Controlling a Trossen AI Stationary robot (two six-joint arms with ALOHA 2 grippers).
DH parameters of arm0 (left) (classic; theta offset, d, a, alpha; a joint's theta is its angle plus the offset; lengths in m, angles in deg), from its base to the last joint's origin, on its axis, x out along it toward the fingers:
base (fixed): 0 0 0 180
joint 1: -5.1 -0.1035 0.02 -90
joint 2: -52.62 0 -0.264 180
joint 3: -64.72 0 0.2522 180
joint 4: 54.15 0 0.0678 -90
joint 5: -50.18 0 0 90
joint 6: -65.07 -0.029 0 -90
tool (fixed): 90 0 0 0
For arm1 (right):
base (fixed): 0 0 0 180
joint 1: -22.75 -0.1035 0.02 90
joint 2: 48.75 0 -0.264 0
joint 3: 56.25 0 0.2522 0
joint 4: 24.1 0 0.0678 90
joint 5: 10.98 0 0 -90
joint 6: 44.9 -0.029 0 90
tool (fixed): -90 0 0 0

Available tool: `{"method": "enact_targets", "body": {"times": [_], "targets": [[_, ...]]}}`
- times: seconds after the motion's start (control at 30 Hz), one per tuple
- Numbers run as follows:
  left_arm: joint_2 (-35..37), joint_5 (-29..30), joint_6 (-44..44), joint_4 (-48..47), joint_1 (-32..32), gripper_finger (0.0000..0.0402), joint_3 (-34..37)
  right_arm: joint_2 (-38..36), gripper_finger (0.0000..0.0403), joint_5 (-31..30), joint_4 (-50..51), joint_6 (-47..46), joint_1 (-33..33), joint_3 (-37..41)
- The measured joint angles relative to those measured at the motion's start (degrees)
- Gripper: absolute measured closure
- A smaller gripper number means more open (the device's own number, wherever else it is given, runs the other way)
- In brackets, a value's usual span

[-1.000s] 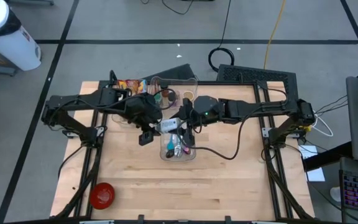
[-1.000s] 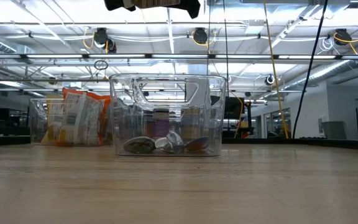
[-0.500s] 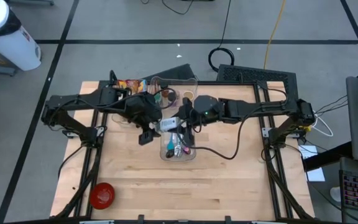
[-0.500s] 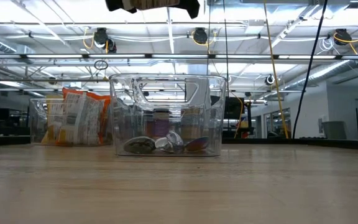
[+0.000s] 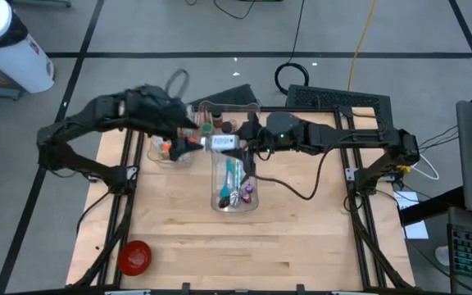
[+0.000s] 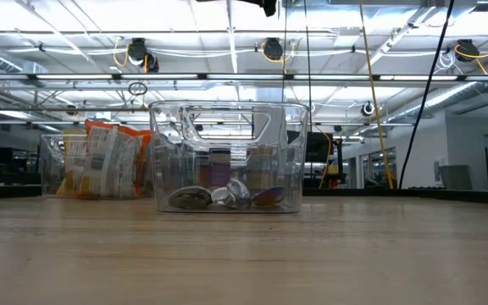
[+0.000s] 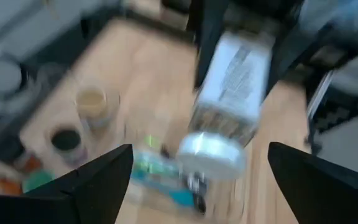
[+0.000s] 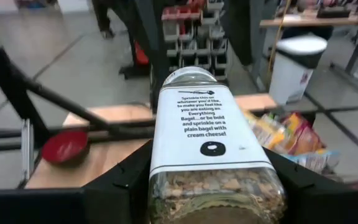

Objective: Pick & Place Food Item
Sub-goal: Put the white seasoning bottle into the top right transparent bin

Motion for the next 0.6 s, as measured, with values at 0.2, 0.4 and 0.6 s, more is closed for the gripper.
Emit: {"method": "enact_targets", "body": {"times": [0.2, 0.4, 0.6], "targets": [[3.03, 3.35, -1.07, 7.57, -0.40, 0.0047, 0.00, -0.04, 0.0211, 0.05, -7.94, -1.66, 1.72, 0.01], [3.18, 5.18, -2.01, 8.13, 0.10, 0.0061, 0.20, -0.04, 0.0211, 0.05, -17.36, -3.36, 2.52, 0.01], [3.18, 5.63, -3.79, 13.84, 0.10, 0.0062, 0.20, -0.04, 0.0211, 0.10, -23.05, -4.81, 2.53, 0.01]]}}
